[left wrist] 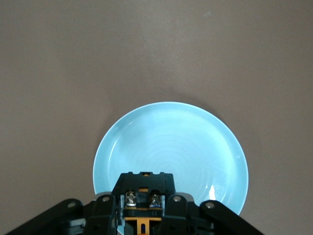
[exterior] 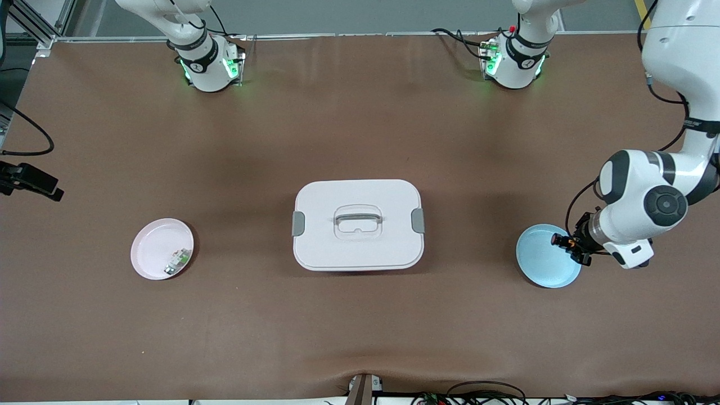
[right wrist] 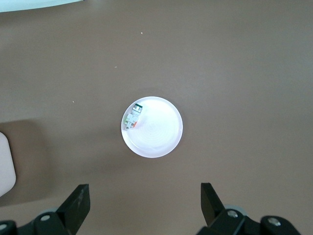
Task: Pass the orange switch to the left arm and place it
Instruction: 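Lower the switch onto the light-blue plate with the left gripper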
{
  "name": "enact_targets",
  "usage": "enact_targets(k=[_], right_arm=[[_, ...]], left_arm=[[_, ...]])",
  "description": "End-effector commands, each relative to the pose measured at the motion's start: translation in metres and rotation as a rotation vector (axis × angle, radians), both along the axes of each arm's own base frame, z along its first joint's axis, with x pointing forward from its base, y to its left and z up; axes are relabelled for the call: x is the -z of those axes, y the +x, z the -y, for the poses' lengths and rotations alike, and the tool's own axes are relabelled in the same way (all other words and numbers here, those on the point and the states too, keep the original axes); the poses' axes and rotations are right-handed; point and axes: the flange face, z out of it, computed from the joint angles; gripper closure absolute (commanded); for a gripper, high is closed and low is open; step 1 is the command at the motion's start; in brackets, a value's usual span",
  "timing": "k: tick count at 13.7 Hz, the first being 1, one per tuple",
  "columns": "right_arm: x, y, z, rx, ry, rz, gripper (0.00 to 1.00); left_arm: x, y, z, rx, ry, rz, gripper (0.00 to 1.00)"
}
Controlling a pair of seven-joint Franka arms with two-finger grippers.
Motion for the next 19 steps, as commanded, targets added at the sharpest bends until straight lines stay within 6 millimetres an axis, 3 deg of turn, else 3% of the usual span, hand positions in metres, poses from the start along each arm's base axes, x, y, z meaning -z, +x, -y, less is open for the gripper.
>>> enact_targets(k=[1,9,14,19], right_arm=[[-0.001,-0.007,0.011,0.042,0.028,-0.026,0.00],[0.001,-0.018,0.010,0.055,0.108,-0.097,0.00],[-0.014,-0.016,0.005,0.040,0.087,-0.066,0.00],[-0.019,-0.020,0.011,0.035,0.103,-0.074,0.00]], left_arm=[[0.009,0.003,0.000,-0.031,0.020,0.012,0.94],[0.050,0.026,0.002,-0.029,0.023,0.008,0.94],[0.055,0.032,0.000,-0.046,0.006,0.014,0.93],[0.060,0.032,-0.001,-0.047,0.004,0.016,0.81]])
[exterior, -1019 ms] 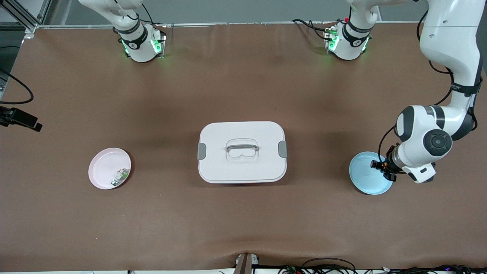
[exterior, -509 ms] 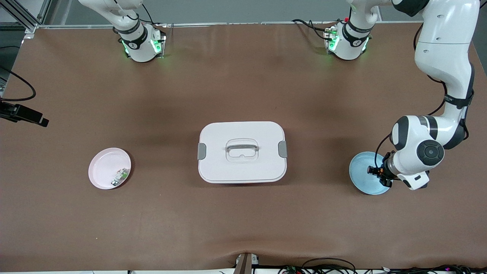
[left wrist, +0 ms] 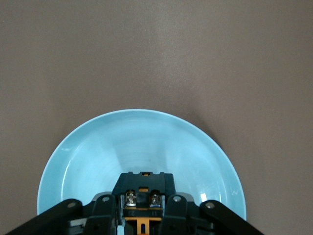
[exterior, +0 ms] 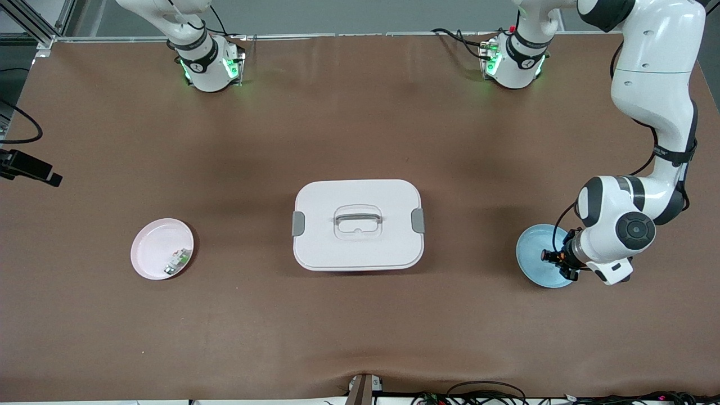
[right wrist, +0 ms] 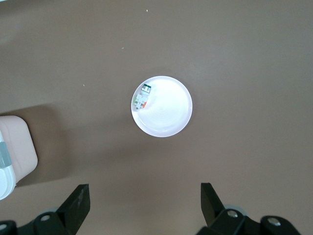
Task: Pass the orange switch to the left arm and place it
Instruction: 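Lower the switch onto the light-blue plate with the left gripper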
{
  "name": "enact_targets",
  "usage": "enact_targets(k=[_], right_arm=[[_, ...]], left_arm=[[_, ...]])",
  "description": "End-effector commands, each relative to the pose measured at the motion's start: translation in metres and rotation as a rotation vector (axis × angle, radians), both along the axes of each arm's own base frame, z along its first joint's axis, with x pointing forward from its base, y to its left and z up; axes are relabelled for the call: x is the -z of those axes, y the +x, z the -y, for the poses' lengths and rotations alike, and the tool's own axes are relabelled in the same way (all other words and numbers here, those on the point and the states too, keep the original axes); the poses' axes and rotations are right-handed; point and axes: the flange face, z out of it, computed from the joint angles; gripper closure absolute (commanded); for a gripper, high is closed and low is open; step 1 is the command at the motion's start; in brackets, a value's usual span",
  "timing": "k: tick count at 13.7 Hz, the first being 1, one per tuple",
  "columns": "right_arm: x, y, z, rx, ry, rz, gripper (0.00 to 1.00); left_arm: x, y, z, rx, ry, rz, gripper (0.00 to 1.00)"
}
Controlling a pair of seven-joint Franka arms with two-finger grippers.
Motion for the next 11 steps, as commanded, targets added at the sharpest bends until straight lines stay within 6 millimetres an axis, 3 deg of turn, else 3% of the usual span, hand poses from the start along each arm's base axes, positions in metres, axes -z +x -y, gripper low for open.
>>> enact_targets(k=[1,2,3,6,9,11], right_arm=[[-0.005,-0.007,0.001,-0.006,0.010,-0.014,0.00],[-0.004,-0.008,0.000,-0.009,0.009,-0.025,0.00],[-0.003,-0.010,0.001,-0.006,0.016,-0.033,0.00],[-0.001,-0.011,0.002,-0.004,0.018,-0.037,0.00],[0.000,-0.012,0.003,-0.002,0.019,-0.039,0.00],[0.002,-0.014,0.003,-0.002,0.019,-0.039,0.00]], left_arm=[[-0.001,0.006,-0.001,-0.009,-0.007,0.011,0.71],[-0.001,0.006,-0.001,-0.009,-0.007,0.011,0.43],[-0.001,0.006,-0.001,-0.008,-0.006,0.012,0.03],[-0.010,0.007,0.001,-0.007,-0.008,0.025,0.00],[-0.044,0.007,0.004,0.015,-0.013,0.058,0.00],[-0.064,-0.003,0.007,0.161,-0.025,0.037,0.00]])
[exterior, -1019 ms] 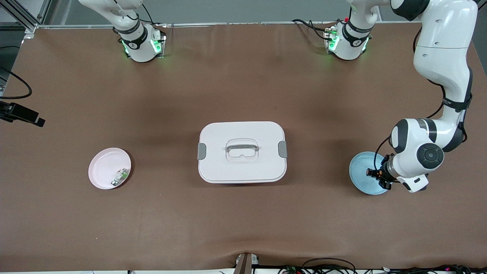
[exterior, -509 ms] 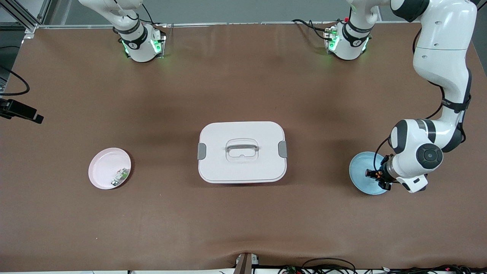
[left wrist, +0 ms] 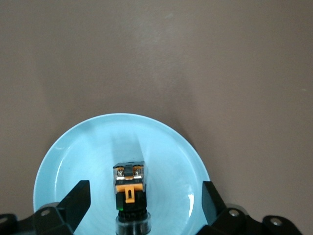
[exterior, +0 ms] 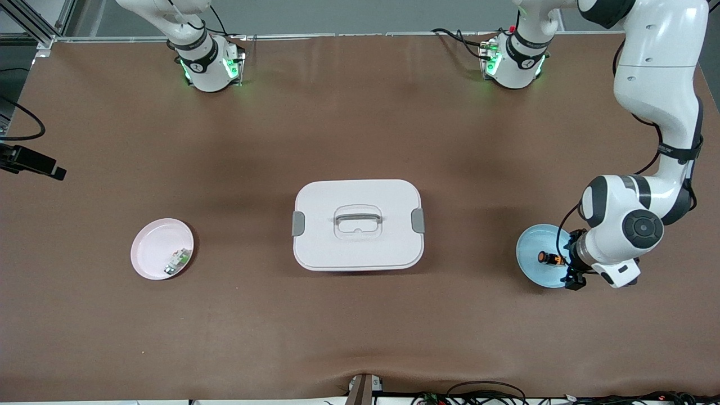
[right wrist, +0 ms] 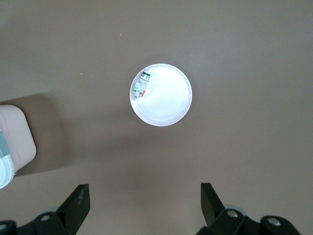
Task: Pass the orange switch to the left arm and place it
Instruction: 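Lower the switch onto the light-blue plate with the left gripper, then open the left gripper and lift it off the switch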
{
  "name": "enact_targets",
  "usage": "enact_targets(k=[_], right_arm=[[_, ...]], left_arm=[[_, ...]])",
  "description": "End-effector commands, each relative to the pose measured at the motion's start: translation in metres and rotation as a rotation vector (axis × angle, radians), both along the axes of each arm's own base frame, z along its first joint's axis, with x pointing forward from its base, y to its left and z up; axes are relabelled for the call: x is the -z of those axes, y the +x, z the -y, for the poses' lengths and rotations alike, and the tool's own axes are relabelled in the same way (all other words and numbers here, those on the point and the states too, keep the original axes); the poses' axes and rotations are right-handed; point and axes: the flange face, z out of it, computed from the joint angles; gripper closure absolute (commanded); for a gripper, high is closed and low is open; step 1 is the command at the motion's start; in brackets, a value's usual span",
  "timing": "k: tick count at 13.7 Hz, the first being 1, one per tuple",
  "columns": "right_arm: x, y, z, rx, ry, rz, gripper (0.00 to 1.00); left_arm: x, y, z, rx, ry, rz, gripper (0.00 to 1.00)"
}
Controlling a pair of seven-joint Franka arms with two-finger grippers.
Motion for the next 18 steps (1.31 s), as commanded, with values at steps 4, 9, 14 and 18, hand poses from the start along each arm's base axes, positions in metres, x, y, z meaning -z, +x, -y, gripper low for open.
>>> enact_targets(k=[4,9,14,18], right_arm=[[0.001,-0.013,0.003,0.002,0.014,-0.001,0.00],[-0.001,-0.013,0.007,0.009,0.014,0.005,0.00],[-0.001,-0.012,0.007,0.005,0.008,0.013,0.00],[0.001,-0.012,0.011,-0.011,-0.004,0.006,0.00]], left_arm=[[-0.071,-0.041,0.007,0.544,-0.039,-0.083,0.00],[-0.141,-0.072,0.006,1.096,-0.007,-0.046,0.00],[-0.260,-0.094,0.009,1.073,-0.018,0.009,0.00],[-0.324,-0.105,0.011,1.091,-0.064,-0.044,0.00]])
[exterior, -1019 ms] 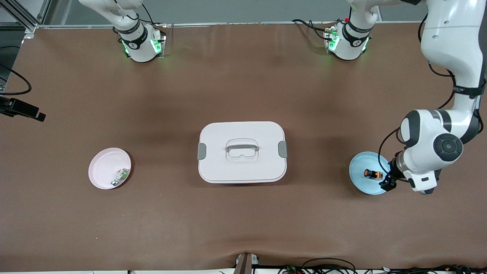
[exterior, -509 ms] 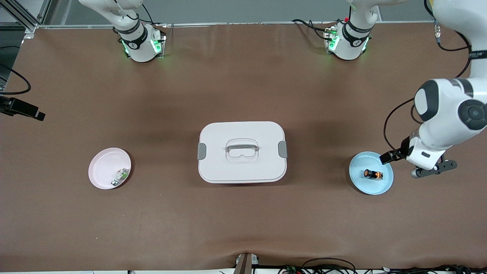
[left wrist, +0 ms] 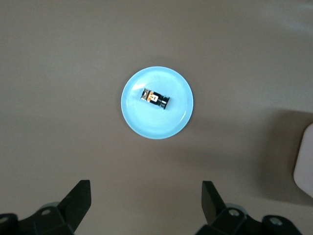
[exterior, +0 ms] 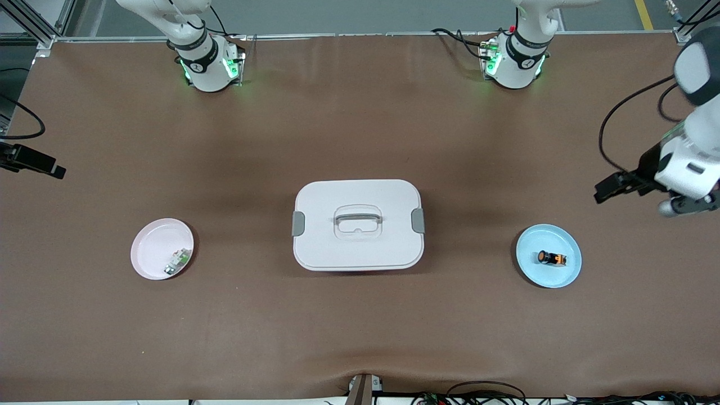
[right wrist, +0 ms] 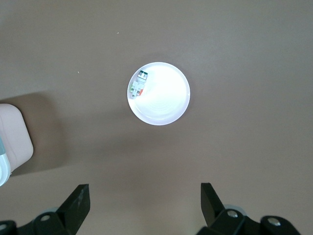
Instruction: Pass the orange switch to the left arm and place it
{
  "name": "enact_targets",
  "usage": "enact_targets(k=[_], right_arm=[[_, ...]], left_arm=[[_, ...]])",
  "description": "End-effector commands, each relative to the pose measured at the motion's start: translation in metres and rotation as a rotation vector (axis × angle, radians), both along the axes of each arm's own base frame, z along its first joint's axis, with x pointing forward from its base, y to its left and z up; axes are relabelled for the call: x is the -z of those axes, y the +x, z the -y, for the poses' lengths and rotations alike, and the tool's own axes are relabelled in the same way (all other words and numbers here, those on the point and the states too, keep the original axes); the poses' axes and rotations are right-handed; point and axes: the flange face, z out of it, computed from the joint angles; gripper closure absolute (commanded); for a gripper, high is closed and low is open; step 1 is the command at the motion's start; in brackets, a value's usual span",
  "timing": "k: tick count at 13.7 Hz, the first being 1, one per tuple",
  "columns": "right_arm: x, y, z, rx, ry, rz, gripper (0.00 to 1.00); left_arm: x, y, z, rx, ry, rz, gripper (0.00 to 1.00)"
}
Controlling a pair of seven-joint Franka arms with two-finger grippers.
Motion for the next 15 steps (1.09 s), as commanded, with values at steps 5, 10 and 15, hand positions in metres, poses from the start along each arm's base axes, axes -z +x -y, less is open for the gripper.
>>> enact_targets(k=[5,10,15], right_arm=[[-0.009,-0.005,-0.010,-0.046,-0.101,0.017,0.00],[-0.021,-0.010,-0.015,-0.056,-0.096,0.038,0.00],[-0.026,-0.009,-0.018,-0.057,-0.057,0.070,0.00]], left_arm=[[-0.061,-0.034,0.019,0.051,-0.015,0.024,0.00],[-0.064,-0.053,0.025,0.080,-0.009,0.007,0.00],[-0.066,-0.059,0.016,0.103,-0.008,0.011,0.00]])
